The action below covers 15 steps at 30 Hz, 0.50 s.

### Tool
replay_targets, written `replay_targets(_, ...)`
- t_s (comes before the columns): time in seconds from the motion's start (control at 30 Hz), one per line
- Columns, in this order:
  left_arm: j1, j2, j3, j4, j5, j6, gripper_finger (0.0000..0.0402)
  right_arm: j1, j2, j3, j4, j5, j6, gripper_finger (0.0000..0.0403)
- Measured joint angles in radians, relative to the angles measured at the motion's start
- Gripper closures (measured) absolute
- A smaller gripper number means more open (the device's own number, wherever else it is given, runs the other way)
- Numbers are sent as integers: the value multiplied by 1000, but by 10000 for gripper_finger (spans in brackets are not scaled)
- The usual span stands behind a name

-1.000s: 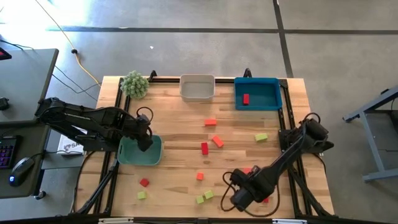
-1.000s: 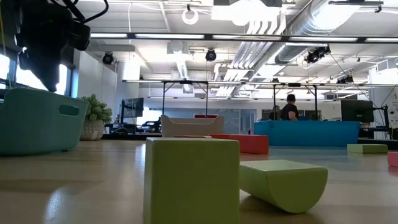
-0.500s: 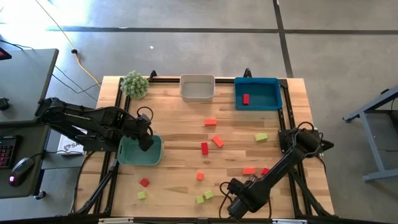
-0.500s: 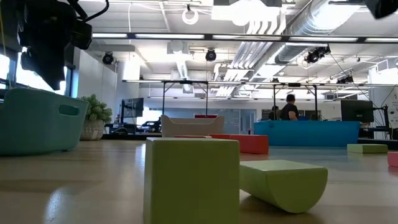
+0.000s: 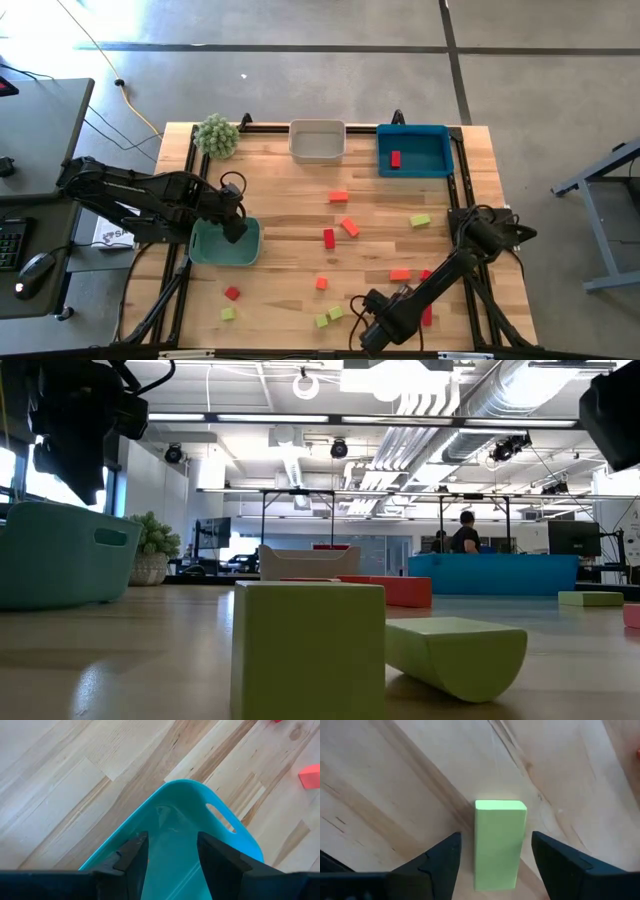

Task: Sort & place blocks by color
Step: Put the green block into the gray bin

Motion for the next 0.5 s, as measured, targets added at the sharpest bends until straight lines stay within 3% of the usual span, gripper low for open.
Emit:
replay_targets(0.1, 0, 0, 0, 0, 0, 0, 243, -1, 7, 3, 11, -22, -4, 205)
replay_targets(0.3, 0, 0, 0, 2, -2, 0, 243, -9, 8, 4, 26, -31, -7, 302)
replay_targets(0.5, 0, 0, 0, 3, -8, 2, 243, -30, 5, 2, 21, -35, -46, 310)
